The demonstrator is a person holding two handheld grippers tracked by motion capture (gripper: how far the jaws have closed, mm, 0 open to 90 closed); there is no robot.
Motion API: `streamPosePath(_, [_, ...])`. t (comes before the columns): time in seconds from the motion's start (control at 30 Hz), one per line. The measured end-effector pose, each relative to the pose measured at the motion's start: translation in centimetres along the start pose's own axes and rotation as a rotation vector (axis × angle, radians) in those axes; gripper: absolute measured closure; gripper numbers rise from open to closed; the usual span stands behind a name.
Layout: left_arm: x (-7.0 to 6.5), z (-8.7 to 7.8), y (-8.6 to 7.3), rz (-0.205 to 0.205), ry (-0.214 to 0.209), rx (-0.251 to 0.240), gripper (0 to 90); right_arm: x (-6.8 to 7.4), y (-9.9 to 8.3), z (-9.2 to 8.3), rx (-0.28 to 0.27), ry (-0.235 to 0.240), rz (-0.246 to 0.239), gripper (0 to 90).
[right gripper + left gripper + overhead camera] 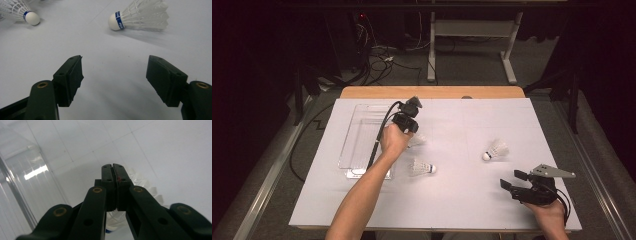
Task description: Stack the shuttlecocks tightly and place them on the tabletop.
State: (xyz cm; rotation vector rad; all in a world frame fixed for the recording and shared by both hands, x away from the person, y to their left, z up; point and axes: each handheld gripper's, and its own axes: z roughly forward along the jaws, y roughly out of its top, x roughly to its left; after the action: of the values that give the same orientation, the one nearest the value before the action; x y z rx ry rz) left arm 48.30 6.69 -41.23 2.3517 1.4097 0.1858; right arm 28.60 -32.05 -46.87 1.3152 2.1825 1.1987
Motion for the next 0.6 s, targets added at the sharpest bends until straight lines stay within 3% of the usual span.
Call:
streamPosePath(0.13, [-0.4, -0.3, 0.3, 0.018, 0.005, -0.017, 88.3, -0.4, -0.1, -0.1, -0.009, 0.007, 0.033, 29.5])
streamPosePath(0.6, [-1.3, -1.2, 0.7, 0.032, -0.020, -0.074, 88.4, -0.4, -0.1, -0.2, -0.010, 0.002, 0.021, 29.6])
